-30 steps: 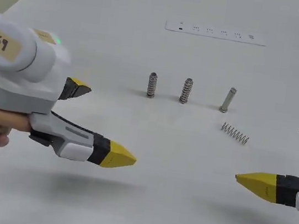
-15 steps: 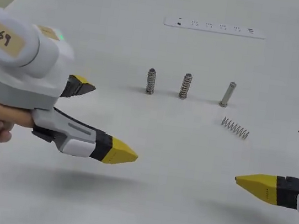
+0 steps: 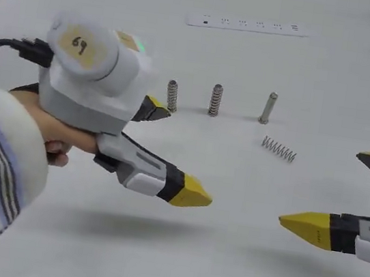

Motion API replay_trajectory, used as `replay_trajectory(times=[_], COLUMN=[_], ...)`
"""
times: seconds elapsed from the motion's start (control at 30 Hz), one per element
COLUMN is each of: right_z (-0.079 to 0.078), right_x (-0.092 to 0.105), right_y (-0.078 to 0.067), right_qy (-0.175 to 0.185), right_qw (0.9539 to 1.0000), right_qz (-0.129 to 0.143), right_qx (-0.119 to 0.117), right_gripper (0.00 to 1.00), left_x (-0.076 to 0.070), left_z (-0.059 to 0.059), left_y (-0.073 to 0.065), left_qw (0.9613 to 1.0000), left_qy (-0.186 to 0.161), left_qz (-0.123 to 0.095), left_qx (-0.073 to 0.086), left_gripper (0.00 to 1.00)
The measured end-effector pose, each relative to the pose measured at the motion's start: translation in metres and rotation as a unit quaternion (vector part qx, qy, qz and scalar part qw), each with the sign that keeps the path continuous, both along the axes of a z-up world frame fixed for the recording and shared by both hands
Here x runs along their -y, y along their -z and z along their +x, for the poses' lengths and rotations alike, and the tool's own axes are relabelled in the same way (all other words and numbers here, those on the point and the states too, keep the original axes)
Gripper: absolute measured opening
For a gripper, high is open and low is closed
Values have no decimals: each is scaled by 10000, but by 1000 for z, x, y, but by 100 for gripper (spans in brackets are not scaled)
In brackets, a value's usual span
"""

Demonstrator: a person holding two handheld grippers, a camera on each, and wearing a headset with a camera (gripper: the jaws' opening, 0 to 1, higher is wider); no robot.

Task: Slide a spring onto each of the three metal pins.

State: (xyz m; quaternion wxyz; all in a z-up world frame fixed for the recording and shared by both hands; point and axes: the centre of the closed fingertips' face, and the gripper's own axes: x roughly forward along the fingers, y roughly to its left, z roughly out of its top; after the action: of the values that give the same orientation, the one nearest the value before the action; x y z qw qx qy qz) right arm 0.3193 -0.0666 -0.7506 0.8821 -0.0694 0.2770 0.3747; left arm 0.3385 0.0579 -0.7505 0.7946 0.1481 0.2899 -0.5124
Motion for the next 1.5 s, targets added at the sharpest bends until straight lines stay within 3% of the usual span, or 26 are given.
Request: replay_trajectory(times=[0.4, 0.6, 0.67, 0.9, 1.03, 1.17, 1.3, 1.5], right_z=[-3, -5, -5, -5, -6, -8, -9, -10], right_x=[3, 4, 4, 6, 6, 6, 8, 11], right_y=[1, 2, 2, 1, 3, 3, 3, 2], right_qy=[68, 73, 86, 113, 110, 109, 119, 150], right_qw=[10000, 10000, 10000, 9999, 9999, 9999, 9999, 9998], right_qz=[30, 19, 21, 30, 16, 18, 11, 29], right_qx=[-21, -45, -46, -41, -65, -95, -99, -114], right_gripper=[99, 99, 99, 99, 99, 99, 98, 97], left_x=[42, 60, 66, 80, 87, 95, 100, 105], left_z=[21, 32, 36, 45, 49, 50, 47, 50], left_y=[0, 3, 2, 6, 8, 10, 17, 21], left_qw=[9967, 9923, 9899, 9853, 9784, 9758, 9696, 9701], left_qy=[732, 1107, 1240, 1473, 1742, 1892, 2125, 2144], left_qz=[190, 303, 327, 420, 563, 548, 718, 698], left_qx=[299, 473, 610, 759, 961, 947, 976, 900], left_gripper=[72, 66, 63, 57, 50, 50, 49, 39])
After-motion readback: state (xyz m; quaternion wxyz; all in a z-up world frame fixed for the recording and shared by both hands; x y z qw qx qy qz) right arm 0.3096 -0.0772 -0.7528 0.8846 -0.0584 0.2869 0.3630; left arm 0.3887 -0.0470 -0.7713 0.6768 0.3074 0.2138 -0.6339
